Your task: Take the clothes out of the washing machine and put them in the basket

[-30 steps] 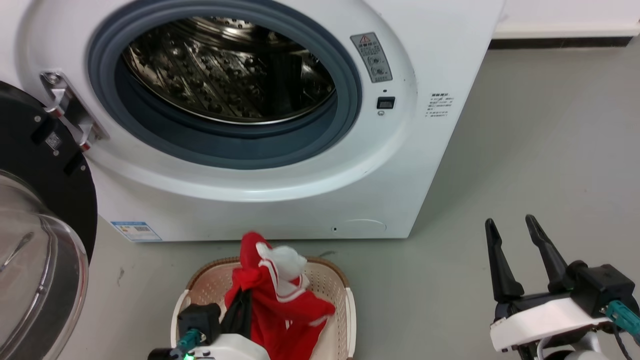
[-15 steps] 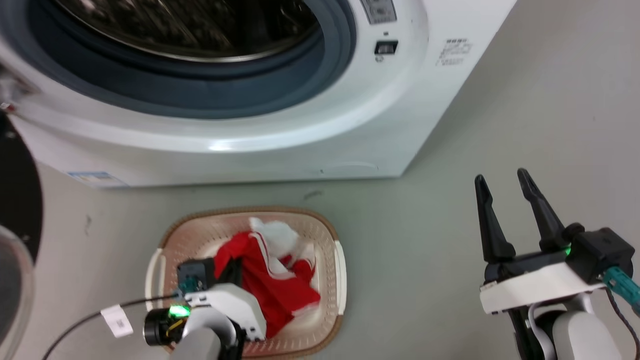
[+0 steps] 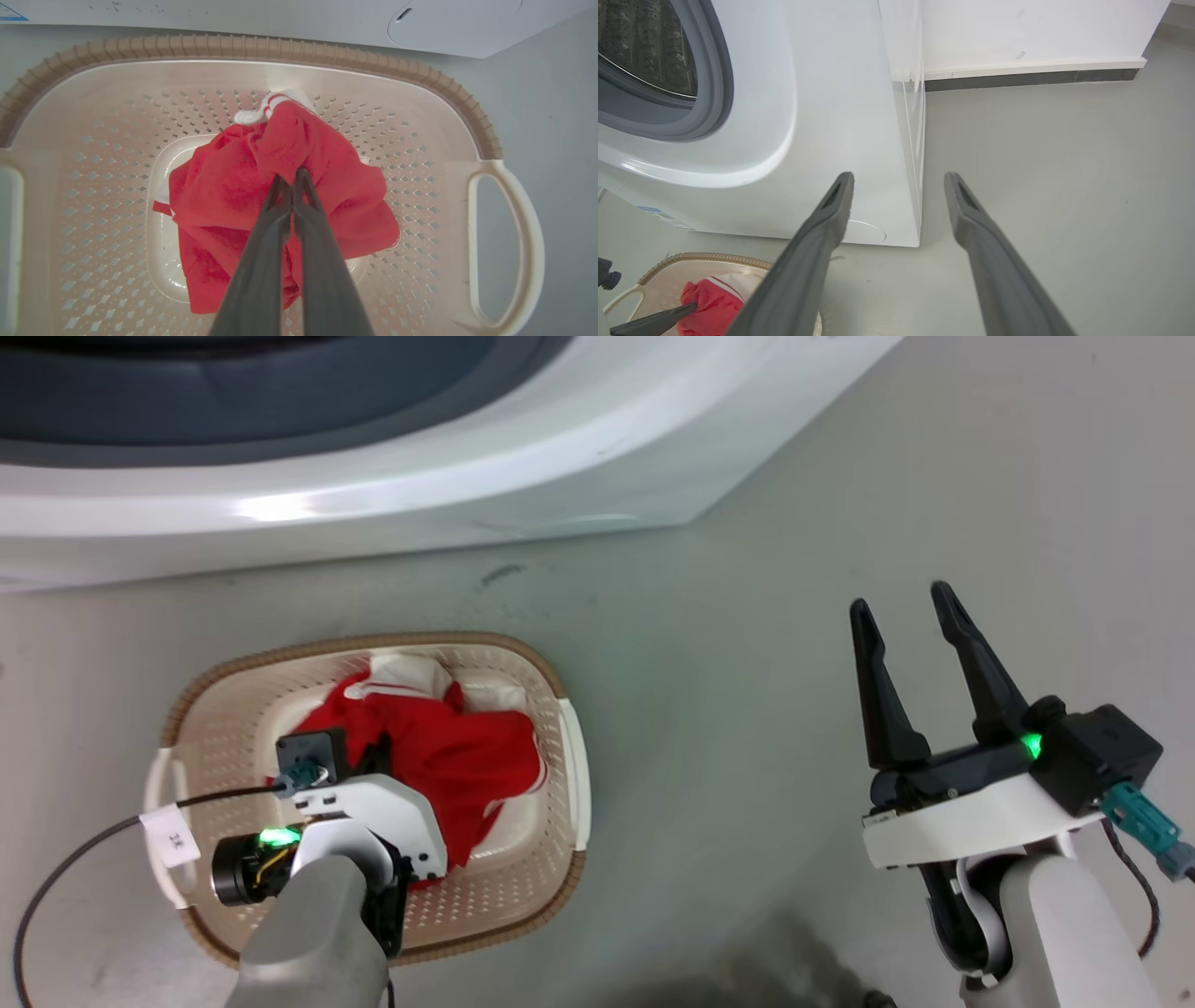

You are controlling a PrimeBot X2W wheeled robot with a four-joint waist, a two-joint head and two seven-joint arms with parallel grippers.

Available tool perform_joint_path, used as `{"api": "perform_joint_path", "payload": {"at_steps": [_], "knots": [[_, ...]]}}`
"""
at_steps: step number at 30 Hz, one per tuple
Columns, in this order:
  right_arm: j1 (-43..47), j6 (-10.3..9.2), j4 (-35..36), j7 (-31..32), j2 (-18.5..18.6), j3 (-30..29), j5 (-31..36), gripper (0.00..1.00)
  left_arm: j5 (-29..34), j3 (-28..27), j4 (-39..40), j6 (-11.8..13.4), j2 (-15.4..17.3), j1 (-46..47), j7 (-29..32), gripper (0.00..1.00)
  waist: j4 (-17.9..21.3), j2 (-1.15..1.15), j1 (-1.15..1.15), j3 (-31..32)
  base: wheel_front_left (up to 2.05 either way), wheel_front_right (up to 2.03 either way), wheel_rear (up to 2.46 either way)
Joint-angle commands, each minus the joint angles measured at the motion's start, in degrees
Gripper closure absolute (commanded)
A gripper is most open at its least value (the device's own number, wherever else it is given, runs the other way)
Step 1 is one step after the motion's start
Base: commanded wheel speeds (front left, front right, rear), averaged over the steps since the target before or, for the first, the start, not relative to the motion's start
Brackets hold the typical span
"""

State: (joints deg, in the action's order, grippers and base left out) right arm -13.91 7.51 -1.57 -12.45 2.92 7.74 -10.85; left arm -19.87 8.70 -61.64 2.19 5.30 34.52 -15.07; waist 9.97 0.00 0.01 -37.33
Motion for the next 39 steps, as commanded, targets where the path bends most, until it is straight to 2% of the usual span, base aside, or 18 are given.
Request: {"api": "perform_joint_path", "payload": {"at_steps": [1, 10, 11, 12, 14, 15, 22, 26, 39], "knots": [[-1.5, -0.04, -0.2, -0.6, -0.1, 0.3, -0.2, 0.00, 0.0, -0.4, -0.8, 0.4, 0.6, 1.2, -0.1, 1.00, 1.9, 0.00, -0.01, -2.6, 0.00, 0.00, 0.00], [-3.7, -0.04, -2.5, -2.0, -0.1, 1.3, -1.0, 0.00, -1.2, -1.7, -8.8, -0.2, 2.2, 5.1, -0.1, 1.00, 3.3, 0.00, -0.01, -4.5, 0.00, 0.00, 0.00], [-3.8, -0.04, -2.8, -2.1, -0.1, 1.3, -1.0, 0.00, -1.7, -1.9, -9.5, -0.5, 2.1, 5.1, 0.1, 0.84, 3.4, 0.00, -0.01, -4.3, 0.00, 0.00, 0.00], [-3.8, -0.04, -3.1, -2.3, -0.1, 1.1, -1.0, 0.00, -1.6, -1.7, -10.1, -0.6, 2.0, 4.9, 0.5, 0.63, 3.3, 0.00, -0.01, -3.8, 0.00, 0.00, 0.00], [-3.7, -0.04, -3.8, -2.3, -0.1, 0.8, -0.7, 0.00, -2.2, -1.8, -10.5, -1.3, 1.6, 4.8, 0.5, 0.12, 3.0, 0.00, -0.01, -2.5, 0.00, 0.00, 0.00], [-3.5, -0.04, -4.0, -2.3, -0.1, 0.7, -0.5, 0.00, -2.1, -1.7, -10.7, -1.6, 1.4, 4.6, 0.4, 0.00, 2.8, 0.00, -0.01, -1.6, 0.00, 0.00, 0.00], [-1.3, -0.04, -5.8, -2.6, -0.1, -0.5, 1.0, 0.00, -2.8, -1.5, -11.2, -2.0, -0.5, 1.5, -0.1, 0.00, 0.6, 0.00, -0.01, 6.6, 0.00, 0.00, 0.00], [0.7, -0.04, -6.4, -2.3, 0.0, -1.9, 2.0, 0.00, -2.0, -0.7, -8.6, -2.6, -1.3, -1.4, -0.2, 0.00, -1.3, 0.00, -0.01, 12.5, 0.00, 0.00, 0.00], [8.1, -0.04, -3.4, 1.3, 0.0, -6.5, 4.6, 0.00, 3.4, -2.8, 18.8, -0.7, -2.3, -14.9, -0.1, 0.00, -6.0, 0.00, -0.01, 25.6, 0.00, 0.00, 0.00]]}}
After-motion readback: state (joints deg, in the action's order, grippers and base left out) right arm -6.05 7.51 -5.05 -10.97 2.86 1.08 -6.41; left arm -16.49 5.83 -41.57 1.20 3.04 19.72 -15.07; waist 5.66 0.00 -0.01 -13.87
